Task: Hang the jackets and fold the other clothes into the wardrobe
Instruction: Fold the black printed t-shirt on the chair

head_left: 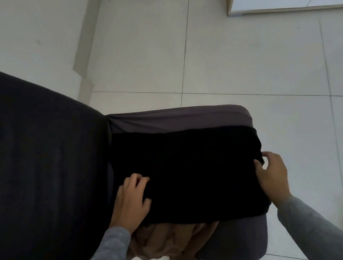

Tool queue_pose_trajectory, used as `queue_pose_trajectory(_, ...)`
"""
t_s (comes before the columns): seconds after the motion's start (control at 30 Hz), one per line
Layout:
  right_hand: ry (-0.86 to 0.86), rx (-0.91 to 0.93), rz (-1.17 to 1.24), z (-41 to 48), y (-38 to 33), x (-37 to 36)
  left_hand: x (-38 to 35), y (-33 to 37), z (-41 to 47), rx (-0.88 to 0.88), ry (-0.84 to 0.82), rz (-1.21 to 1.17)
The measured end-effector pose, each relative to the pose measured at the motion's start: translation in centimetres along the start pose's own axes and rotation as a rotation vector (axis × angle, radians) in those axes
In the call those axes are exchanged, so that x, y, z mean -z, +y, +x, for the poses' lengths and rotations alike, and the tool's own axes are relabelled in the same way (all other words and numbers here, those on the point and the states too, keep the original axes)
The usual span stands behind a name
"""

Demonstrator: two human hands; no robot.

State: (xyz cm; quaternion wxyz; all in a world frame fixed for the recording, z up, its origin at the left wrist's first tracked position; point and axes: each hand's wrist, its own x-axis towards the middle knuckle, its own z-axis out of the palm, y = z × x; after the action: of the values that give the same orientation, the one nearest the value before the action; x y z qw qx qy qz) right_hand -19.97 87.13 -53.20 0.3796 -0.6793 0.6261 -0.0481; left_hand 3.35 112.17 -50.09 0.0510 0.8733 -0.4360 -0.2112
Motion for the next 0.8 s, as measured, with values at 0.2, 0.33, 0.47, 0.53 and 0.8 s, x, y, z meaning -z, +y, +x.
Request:
queue_pose_trajectory(0.2, 0.11, 0.058, -0.101, -1.2, -1.9, -1.8, 0.7, -0.7, 0.0, -0.093, 0.071, -0.132)
queue_pose_trajectory(0.33, 0.114, 0.047, -0.017, -0.6, -3.2, -2.2, 1.3, -1.2, -0.1, -0.019, 0.138, -0.267)
queue_pose_trajectory(0.47, 0.155, 0.018, 0.055, -0.5, -2.9, -2.2, 1.0, -1.2, -0.3, -0.043, 0.195, -0.274)
queue_pose_trajectory(0.53, 0.198, -0.017, 0.125, -1.1, -2.6, -1.8, 0.6, -1.0, -0.3, -0.037, 0.224, -0.296)
queue_pose_trajectory(0.8, 0.228, 0.008, 0.095, -4.2, -0.6, -2.0, 0.7, -1.0, -1.3, -0.061, 0.165, -0.3)
